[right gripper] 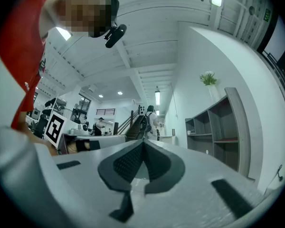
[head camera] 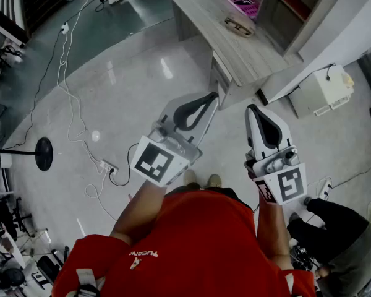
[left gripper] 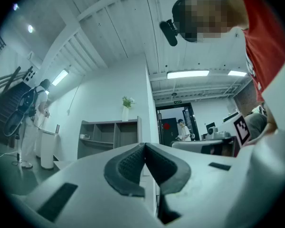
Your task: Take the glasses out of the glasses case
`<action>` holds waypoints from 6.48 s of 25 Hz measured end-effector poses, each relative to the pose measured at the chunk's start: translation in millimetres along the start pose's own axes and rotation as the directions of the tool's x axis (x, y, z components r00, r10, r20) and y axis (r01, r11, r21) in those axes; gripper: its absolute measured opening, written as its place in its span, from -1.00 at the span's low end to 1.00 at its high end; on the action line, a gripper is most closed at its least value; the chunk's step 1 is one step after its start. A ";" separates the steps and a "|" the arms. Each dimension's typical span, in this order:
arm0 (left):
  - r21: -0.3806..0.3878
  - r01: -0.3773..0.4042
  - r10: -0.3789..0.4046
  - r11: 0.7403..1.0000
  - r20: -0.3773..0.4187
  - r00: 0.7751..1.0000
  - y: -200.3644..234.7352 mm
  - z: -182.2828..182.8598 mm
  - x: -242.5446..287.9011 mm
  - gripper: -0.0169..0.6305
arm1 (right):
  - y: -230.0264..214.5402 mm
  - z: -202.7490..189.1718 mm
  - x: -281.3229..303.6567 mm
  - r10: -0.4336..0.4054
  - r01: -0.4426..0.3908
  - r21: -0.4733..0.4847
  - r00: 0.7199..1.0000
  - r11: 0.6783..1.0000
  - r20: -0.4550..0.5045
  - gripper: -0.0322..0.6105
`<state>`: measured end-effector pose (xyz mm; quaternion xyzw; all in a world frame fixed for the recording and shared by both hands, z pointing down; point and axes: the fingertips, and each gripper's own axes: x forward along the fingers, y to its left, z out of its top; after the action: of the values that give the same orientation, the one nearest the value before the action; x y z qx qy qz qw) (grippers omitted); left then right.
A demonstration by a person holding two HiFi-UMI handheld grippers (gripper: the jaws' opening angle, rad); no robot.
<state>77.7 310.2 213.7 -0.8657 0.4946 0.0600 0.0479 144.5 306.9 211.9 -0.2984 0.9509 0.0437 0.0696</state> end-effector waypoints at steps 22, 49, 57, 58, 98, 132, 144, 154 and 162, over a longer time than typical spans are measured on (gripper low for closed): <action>-0.004 -0.009 0.009 1.000 0.004 1.000 75.5 -11.0 -38.1 -0.91 | 16.9 -22.9 56.1 -0.023 0.023 0.010 1.000 1.000 -0.005 -0.89; -0.002 0.041 -0.041 0.999 -0.095 0.995 270.1 -109.3 187.6 -0.91 | -206.7 -142.6 241.6 -0.130 0.121 -0.063 0.975 0.991 -0.179 -0.89; 0.006 0.067 -0.065 0.998 -0.136 0.989 306.4 -157.9 266.8 -0.91 | -277.5 -189.8 285.1 -0.127 0.109 -0.079 0.953 0.991 -0.274 -0.89; 0.003 0.069 -0.068 0.998 -0.145 0.987 308.8 -165.7 273.8 -0.91 | -283.0 -196.6 288.2 -0.129 0.108 -0.086 0.949 0.990 -0.286 -0.88; -0.094 0.505 -0.451 0.858 -0.609 0.653 299.8 -392.2 394.7 -0.59 | -403.2 -361.6 327.0 -0.385 0.329 -0.206 0.704 0.922 -0.597 -0.88; -0.097 0.526 -0.450 0.845 -0.660 0.601 299.1 -418.1 403.0 -0.60 | -397.5 -437.7 349.4 -0.027 -0.263 -0.135 0.378 0.955 -0.926 -0.73; -0.097 0.531 -0.466 0.842 -0.628 0.623 299.0 -407.9 401.4 -0.62 | -399.1 -429.8 352.9 -0.028 -0.210 -0.130 0.426 0.969 -0.904 -0.84; -0.112 0.474 -0.454 0.873 -0.541 0.708 309.4 -369.6 391.7 -0.66 | -406.6 -381.5 366.2 -0.104 -0.132 -0.217 0.575 0.967 -0.812 -0.84; -0.175 0.398 -0.434 0.901 -0.423 0.796 319.9 -317.8 398.6 -0.69 | -427.1 -327.0 372.7 -0.292 0.056 -0.360 0.705 0.931 -0.646 -0.85</action>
<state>20.5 -236.0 460.0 -0.9439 0.2871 -0.1359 -0.0900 52.0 -292.5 457.6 -0.3899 0.8553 0.0733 -0.3333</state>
